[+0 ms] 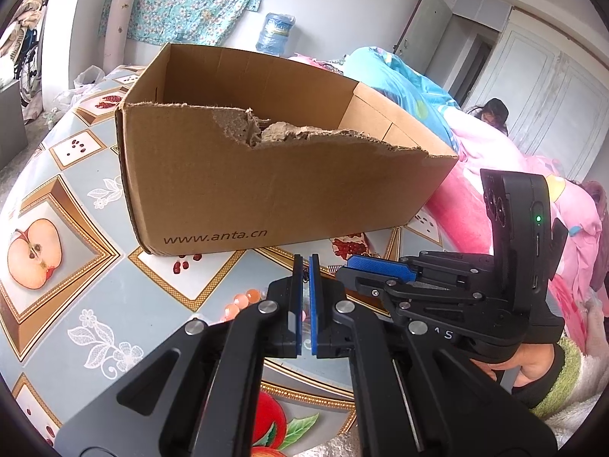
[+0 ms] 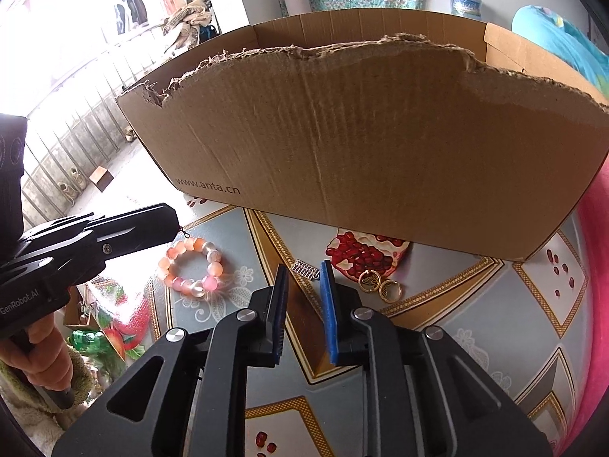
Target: Organize jewelry
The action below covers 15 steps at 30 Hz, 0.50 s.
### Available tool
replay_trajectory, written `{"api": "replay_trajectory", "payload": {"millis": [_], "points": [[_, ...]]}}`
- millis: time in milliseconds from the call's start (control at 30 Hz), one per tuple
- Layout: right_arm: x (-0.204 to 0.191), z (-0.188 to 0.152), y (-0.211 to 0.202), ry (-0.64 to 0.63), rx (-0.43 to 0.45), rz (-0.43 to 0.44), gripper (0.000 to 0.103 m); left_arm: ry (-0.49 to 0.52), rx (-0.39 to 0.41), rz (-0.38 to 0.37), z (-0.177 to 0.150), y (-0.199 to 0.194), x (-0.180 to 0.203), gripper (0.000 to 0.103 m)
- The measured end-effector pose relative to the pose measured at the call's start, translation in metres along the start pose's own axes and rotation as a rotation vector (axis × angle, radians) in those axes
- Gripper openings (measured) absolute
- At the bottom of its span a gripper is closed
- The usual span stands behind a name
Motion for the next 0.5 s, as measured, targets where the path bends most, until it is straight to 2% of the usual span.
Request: {"api": "replay_trajectory", "payload": {"millis": [500], "points": [[-0.018, 0.007, 0.008, -0.030, 0.079, -0.148, 0.015, -0.023, 0.009, -0.010, 0.001, 0.000, -0.005, 0.002]]}}
Point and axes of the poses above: each gripper's, at about its wrist camera, not at the fingertips, and y roughly the way its jaws point, x to its right, z to its top, the point moved 6 cm from there along y, roughly the way its jaws point, and after that the axes turned 12 degrees about -x, right-handed, at the moved point
